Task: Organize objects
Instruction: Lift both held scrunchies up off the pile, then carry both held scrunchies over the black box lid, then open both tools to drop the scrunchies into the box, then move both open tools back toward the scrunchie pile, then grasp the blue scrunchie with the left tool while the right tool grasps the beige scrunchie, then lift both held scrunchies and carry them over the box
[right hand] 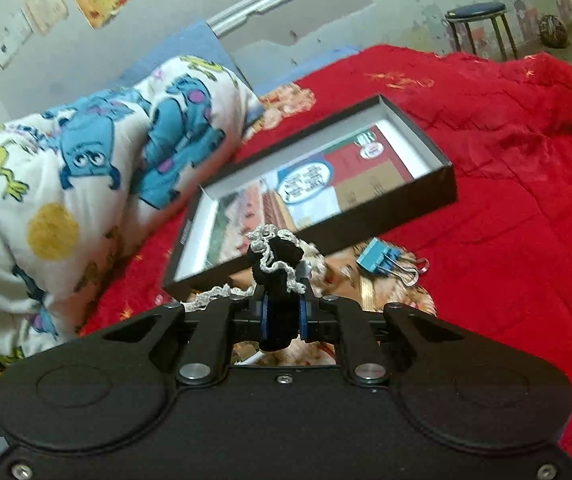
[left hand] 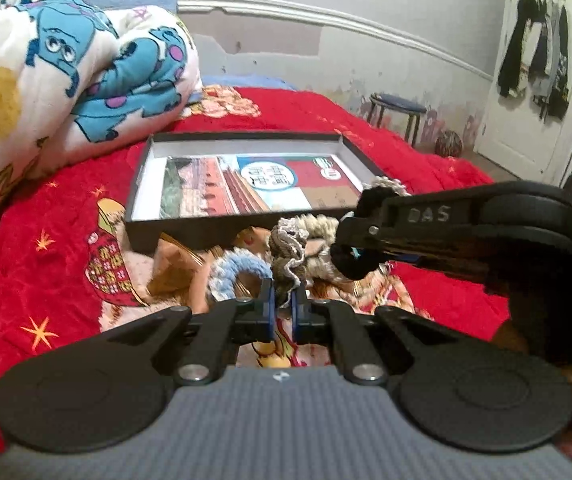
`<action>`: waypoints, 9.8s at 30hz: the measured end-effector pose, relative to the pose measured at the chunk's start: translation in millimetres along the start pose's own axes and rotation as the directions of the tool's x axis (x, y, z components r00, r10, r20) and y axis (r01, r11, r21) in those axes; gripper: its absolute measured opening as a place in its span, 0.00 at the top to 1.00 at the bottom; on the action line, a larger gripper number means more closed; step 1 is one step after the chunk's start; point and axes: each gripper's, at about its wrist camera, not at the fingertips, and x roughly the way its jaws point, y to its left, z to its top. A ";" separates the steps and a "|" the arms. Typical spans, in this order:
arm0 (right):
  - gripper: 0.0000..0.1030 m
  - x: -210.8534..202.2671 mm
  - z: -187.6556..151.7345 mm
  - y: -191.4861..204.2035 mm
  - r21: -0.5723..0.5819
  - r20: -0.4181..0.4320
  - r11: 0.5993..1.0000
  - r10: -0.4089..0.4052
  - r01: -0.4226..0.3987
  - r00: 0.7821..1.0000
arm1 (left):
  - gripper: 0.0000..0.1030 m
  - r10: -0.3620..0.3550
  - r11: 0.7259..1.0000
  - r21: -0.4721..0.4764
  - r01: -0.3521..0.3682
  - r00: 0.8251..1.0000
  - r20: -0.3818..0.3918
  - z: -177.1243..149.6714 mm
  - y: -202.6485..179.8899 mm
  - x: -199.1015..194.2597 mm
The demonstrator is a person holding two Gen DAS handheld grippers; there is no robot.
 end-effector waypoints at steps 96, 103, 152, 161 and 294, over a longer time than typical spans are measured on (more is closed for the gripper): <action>0.86 160.3 40.8 28.3 0.056 -0.054 0.994 0.095 -0.092 0.994 | 0.88 0.044 0.996 0.080 -0.035 0.992 -0.115 69.5 91.8 102.5; 0.86 163.2 40.0 28.2 0.064 -0.088 0.996 0.071 -0.065 0.994 | 0.87 0.043 0.997 0.069 -0.035 0.992 -0.120 70.7 92.5 102.0; 0.62 127.6 57.2 40.8 0.055 -0.159 0.998 0.022 -0.013 0.987 | 0.27 -0.059 0.997 -0.056 0.054 0.993 -0.102 84.7 104.3 67.8; 0.60 75.2 74.6 41.7 -0.002 -0.126 1.000 0.012 -0.012 0.992 | 0.26 -0.114 0.991 -0.072 0.109 0.991 -0.068 82.8 88.6 44.7; 0.86 20.5 69.2 7.0 0.064 0.087 0.991 0.109 -0.115 0.990 | 0.85 -0.177 0.980 0.113 0.162 0.974 0.142 42.8 18.8 27.6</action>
